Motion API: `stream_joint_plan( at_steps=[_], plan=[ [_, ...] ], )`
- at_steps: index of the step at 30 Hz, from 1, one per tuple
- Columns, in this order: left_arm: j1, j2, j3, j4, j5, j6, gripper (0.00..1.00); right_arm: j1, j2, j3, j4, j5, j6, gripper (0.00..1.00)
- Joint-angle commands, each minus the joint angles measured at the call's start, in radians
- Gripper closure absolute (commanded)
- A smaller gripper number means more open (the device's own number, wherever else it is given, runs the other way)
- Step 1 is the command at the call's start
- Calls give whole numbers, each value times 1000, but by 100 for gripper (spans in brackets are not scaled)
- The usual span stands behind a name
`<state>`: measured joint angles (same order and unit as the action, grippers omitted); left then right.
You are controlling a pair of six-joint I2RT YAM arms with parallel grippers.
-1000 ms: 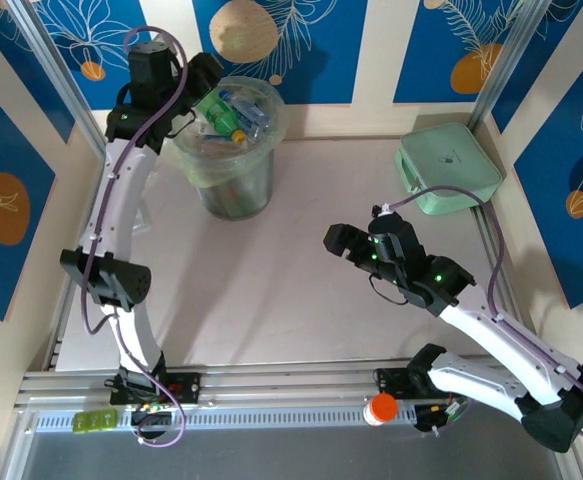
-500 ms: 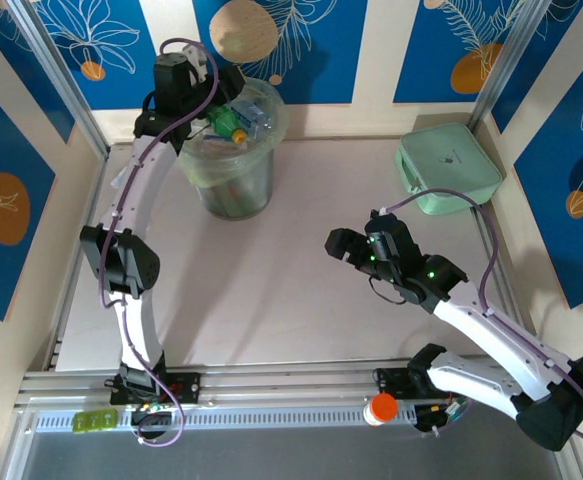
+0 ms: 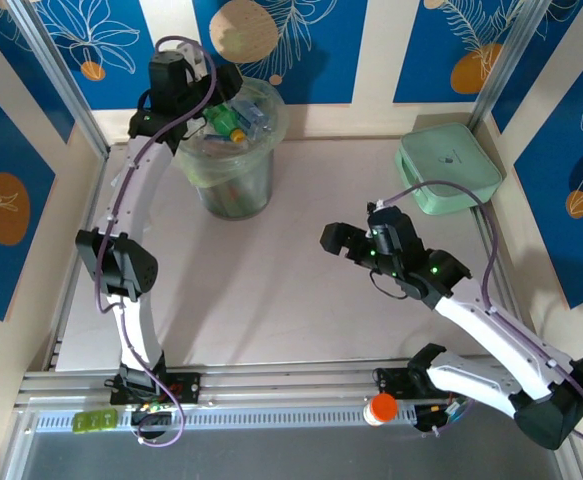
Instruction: Put the plastic bottles in the bin
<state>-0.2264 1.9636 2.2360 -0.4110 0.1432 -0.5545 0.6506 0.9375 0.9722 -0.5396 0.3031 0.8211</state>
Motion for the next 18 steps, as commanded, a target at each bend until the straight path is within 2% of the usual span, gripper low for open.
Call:
stream_joint_plan(
  at_steps=[1, 3, 5, 6, 11, 14, 16, 17, 18],
  plan=[
    [7, -139, 37, -13, -59, 46, 1, -21, -47, 79, 2, -56, -121, 1],
    [3, -205, -10, -9, -30, 59, 1, -25, -67, 110, 9, -104, -219, 1],
    [-7, -303, -120, 40, 86, 141, 1, -25, -108, 92, 89, -201, -394, 1],
    [-15, -359, -197, 66, 101, 167, 1, -20, -123, 74, 128, -222, -455, 1],
    [-33, -755, -771, 322, 77, 249, 1, -21, -215, -55, 231, -15, -596, 1],
    [-34, -1003, -1222, 682, -28, 263, 1, -26, -290, -188, 360, 15, -710, 1],
    [-33, -1124, -1500, 947, -118, 365, 1, -30, -326, -283, 449, 13, -808, 1],
    [-33, -1178, -1602, 998, -191, 405, 1, -34, -339, -337, 515, 45, -834, 1],
    [-33, -1220, -1661, 982, -250, 424, 1, -40, -344, -382, 581, 77, -849, 1]
  ],
)
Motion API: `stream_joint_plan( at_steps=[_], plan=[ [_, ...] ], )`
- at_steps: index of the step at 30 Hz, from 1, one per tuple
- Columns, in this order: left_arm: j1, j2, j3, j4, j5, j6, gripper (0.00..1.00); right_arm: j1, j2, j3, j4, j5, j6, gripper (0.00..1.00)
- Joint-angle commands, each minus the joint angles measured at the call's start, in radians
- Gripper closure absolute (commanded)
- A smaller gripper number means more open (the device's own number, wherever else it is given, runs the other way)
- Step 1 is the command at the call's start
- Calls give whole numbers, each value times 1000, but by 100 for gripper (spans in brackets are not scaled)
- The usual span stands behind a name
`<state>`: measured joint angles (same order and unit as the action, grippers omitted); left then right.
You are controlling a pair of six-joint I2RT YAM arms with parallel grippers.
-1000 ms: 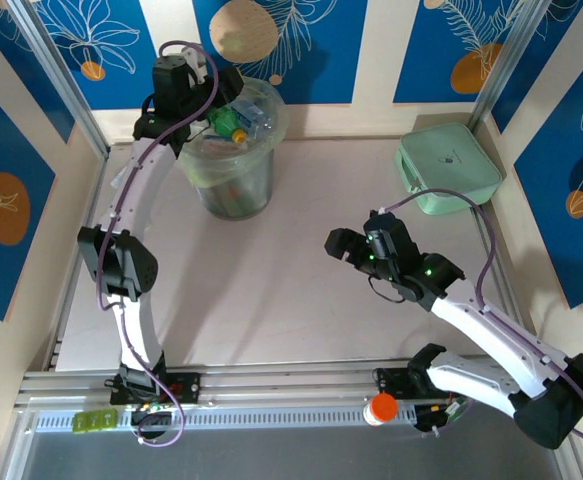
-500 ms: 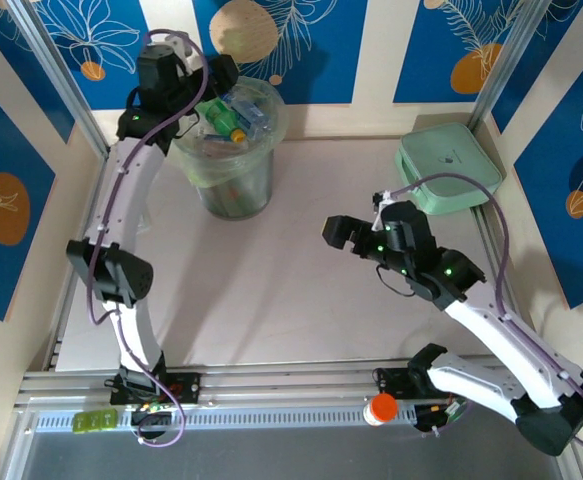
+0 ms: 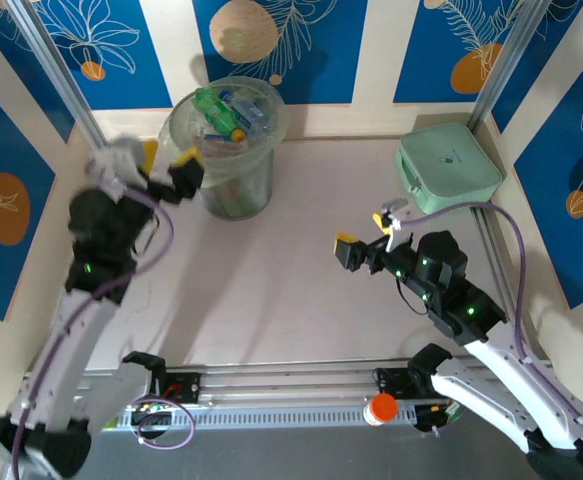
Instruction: Put the plastic bottles in the bin
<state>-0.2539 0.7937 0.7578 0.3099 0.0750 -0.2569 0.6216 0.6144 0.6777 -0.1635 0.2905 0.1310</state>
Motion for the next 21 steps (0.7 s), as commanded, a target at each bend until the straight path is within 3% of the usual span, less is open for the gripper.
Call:
stream_joint_plan(
  at_steps=[1, 4, 6, 7, 10, 14, 17, 19, 21],
  plan=[
    [-5, -81, -239, 231, -230, 164, 1, -22, -20, -137, 280, 110, -190, 1],
    [-6, -90, -384, 229, -329, 254, 1, -77, 18, -232, 442, 155, -204, 1],
    [-5, -49, -451, 236, -548, 173, 1, -131, 62, -273, 523, 144, -182, 1],
    [-5, -24, -490, 268, -603, 169, 1, -164, 91, -288, 552, 120, -182, 1],
    [5, 108, -578, 426, -527, 370, 1, -267, 209, -317, 601, 125, -115, 1],
    [27, 284, -596, 475, -542, 330, 1, -425, 361, -333, 612, 62, 19, 1],
    [39, 407, -602, 635, -499, 328, 1, -477, 466, -359, 680, 67, -81, 1],
    [46, 509, -591, 757, -519, 291, 1, -533, 528, -373, 713, 35, -82, 1],
    [48, 606, -579, 870, -498, 341, 1, -599, 552, -348, 681, -6, -32, 1]
  ],
)
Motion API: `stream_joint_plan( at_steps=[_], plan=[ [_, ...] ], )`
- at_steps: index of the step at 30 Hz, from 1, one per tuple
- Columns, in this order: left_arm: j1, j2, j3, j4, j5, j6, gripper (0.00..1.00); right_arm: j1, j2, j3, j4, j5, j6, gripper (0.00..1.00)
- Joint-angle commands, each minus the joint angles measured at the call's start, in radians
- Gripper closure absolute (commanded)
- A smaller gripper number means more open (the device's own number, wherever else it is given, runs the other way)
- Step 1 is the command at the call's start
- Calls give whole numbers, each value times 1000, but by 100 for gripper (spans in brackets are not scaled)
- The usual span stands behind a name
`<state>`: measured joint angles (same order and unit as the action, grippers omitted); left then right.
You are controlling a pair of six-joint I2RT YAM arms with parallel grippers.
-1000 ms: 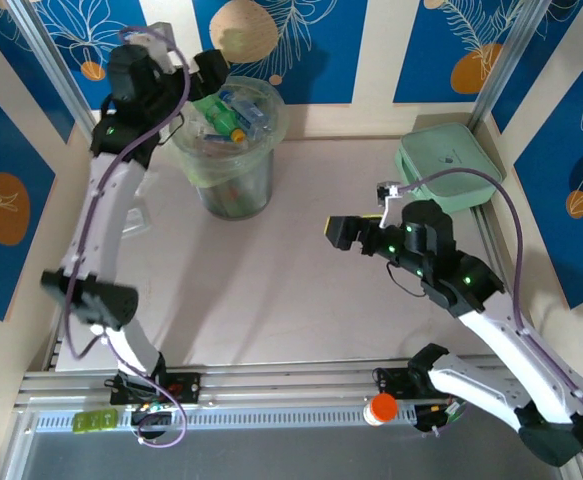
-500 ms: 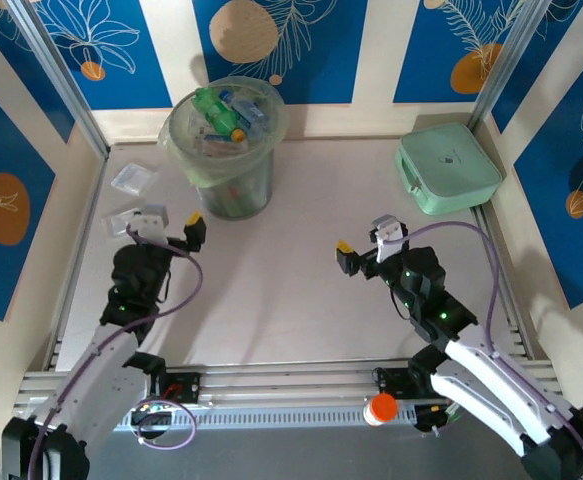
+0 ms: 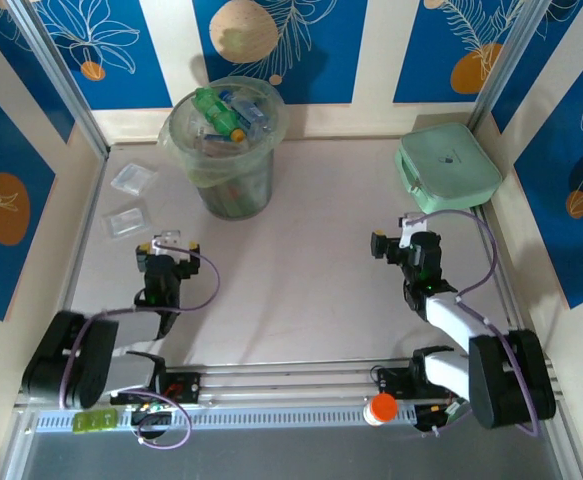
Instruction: Put the plastic bottles in the bin
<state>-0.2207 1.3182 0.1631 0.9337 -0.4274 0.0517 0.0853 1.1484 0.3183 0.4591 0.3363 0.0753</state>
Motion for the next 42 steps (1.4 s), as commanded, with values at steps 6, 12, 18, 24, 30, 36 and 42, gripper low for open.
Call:
stream_joint_plan(
  at_steps=[6, 12, 18, 24, 30, 36, 42],
  plan=[
    [40, 266, 89, 259, 189, 75, 1, -173, 142, -65, 413, -273, 122, 1],
    [75, 253, 176, 89, 165, 18, 1, -102, 357, -55, 621, -299, 31, 1],
    [99, 255, 199, 47, 185, -6, 1, -88, 386, 96, 379, -273, 27, 1],
    [119, 255, 208, 25, 220, -20, 1, -84, 375, 103, 342, -263, 18, 1],
    [124, 256, 213, 17, 230, -23, 1, -94, 376, 106, 337, -283, 24, 1],
    [126, 250, 208, 22, 231, -23, 1, -85, 375, 104, 339, -267, 18, 1],
    [126, 249, 199, 39, 231, -20, 1, -87, 373, 102, 342, -273, 20, 1]
  ],
)
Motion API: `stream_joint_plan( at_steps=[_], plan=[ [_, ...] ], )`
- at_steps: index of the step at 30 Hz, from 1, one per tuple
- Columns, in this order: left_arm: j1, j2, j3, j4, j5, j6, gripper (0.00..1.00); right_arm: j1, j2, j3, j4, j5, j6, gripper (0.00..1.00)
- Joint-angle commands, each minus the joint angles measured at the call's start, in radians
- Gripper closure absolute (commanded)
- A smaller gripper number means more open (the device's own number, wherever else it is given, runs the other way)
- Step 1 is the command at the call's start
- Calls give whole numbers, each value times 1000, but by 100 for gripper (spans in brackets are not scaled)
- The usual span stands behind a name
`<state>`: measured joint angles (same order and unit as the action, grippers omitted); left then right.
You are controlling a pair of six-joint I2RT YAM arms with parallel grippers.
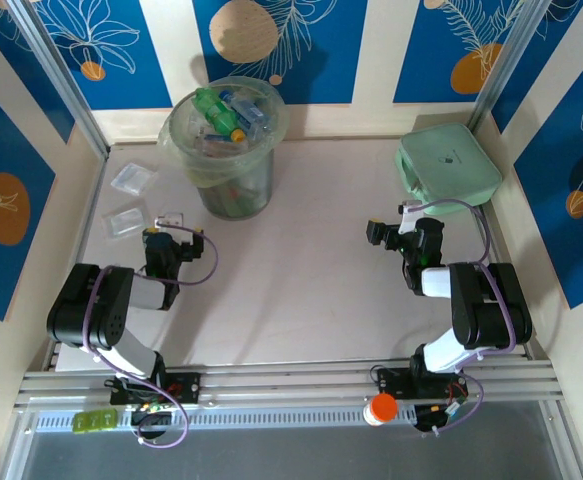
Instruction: Put the plastic bottles in the bin
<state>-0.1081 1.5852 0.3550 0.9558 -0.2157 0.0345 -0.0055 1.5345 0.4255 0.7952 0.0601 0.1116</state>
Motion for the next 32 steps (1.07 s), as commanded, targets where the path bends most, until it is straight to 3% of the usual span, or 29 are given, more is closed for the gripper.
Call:
stream_joint_plan(
  at_steps=[1, 32],
  plan=[
    [13, -18, 7, 17, 19, -2, 1, 4, -13, -5, 6, 3, -16, 1],
    [16, -18, 2, 26, 42, 2, 1, 2, -13, -5, 7, 3, -16, 1]
  ],
)
